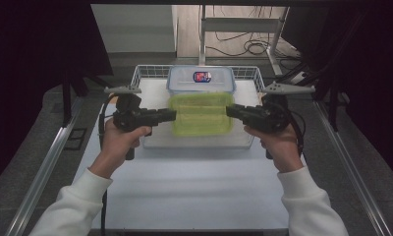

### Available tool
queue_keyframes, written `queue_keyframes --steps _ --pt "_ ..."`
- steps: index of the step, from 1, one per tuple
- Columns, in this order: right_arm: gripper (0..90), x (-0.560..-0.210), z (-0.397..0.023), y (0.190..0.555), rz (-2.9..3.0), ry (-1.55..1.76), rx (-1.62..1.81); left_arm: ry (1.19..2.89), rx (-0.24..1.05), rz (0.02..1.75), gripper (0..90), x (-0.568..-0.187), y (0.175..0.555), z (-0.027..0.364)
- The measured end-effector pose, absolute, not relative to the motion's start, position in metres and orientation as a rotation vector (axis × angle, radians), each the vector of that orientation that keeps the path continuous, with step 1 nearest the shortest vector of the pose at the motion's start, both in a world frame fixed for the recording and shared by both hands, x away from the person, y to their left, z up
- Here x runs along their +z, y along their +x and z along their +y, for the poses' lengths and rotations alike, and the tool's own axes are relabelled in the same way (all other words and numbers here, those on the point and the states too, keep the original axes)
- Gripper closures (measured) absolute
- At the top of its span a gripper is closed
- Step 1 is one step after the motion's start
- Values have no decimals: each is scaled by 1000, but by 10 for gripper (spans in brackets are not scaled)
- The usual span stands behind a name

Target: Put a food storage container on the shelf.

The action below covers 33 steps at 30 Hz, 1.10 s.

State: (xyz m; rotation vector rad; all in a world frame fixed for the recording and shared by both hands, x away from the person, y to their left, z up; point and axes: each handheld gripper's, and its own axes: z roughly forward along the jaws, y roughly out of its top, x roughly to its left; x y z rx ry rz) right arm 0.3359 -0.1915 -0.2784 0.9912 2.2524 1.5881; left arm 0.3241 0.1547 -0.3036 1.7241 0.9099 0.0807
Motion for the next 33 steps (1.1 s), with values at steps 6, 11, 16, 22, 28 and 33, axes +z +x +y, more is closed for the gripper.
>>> queue_keyframes --steps 6,11,16,22,28,33 --pt "792 -250 -185 351 2246 976 1563 1731 106 910 787 -280 340 157" --pt "793 -242 -185 366 2237 998 1584 1741 123 910 786 -265 353 157" --pt "793 -238 -186 379 2214 1015 1608 1745 134 930 789 -254 367 156" --pt "794 -239 -189 399 2193 1061 1642 1763 144 945 791 -245 388 152" --pt "792 -244 -190 421 2199 1136 1634 1780 141 977 793 -246 410 149" --pt "790 -245 -186 436 2215 1166 1605 1769 109 1017 794 -253 424 151"
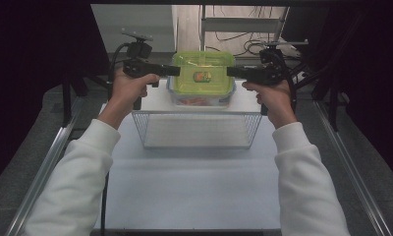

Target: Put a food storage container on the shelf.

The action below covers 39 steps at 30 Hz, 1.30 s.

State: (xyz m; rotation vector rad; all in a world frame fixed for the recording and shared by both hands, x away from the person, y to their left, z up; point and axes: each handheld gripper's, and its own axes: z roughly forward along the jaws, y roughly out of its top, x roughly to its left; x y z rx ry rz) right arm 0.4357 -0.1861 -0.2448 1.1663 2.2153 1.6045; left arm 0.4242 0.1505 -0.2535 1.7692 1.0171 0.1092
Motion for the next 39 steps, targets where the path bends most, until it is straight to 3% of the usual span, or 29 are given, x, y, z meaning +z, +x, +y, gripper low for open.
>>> queue_keyframes --steps 25,31,39 --pt "668 -260 -184 474 2147 1337 1670 1653 133 1117 614 -267 442 142" --pt "582 -266 -182 478 2119 1375 1674 1626 129 1126 392 -272 447 145" --pt "471 -264 -183 475 2127 1376 1682 1585 152 1105 252 -270 445 147"
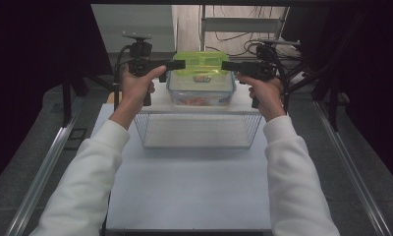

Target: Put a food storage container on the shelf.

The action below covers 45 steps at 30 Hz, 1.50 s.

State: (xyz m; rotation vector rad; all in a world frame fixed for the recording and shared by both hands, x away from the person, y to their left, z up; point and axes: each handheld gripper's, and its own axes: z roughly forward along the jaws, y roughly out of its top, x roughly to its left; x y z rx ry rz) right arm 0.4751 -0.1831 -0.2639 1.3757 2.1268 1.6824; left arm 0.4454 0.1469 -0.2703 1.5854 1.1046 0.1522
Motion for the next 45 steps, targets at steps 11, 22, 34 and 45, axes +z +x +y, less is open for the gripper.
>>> queue_keyframes --steps 11,22,34,45 --pt "614 -262 -186 463 2156 1330 1690 1622 156 1108 234 -273 441 151" --pt "514 -258 -188 454 2169 1343 1691 1620 171 1094 229 -271 433 160" --pt "433 -253 -206 441 2161 1285 1732 1637 151 1057 235 -268 421 173" --pt "401 -272 -234 414 2223 1251 1723 1663 120 1024 233 -279 377 200"
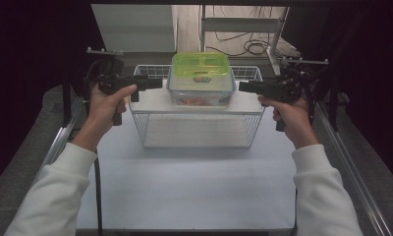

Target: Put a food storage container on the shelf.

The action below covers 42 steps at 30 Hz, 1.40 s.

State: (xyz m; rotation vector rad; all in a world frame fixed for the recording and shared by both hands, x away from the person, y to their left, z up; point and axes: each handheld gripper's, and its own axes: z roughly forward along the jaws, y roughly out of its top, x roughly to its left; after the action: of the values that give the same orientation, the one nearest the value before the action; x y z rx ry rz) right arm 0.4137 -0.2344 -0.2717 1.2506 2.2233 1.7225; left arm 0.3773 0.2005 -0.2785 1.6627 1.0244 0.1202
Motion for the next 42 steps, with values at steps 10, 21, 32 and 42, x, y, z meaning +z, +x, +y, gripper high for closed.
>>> queue_keyframes --steps 10,21,32,42 --pt "382 -313 -244 383 2337 1208 1612 1739 105 996 221 -328 335 205" --pt "364 -382 -249 340 2424 1184 1558 1791 62 1006 216 -407 294 209" --pt "356 -431 -249 319 2524 1196 1451 1878 29 1016 215 -451 272 200" --pt "337 -431 -244 314 2525 1164 1440 1885 11 1019 217 -456 270 199"
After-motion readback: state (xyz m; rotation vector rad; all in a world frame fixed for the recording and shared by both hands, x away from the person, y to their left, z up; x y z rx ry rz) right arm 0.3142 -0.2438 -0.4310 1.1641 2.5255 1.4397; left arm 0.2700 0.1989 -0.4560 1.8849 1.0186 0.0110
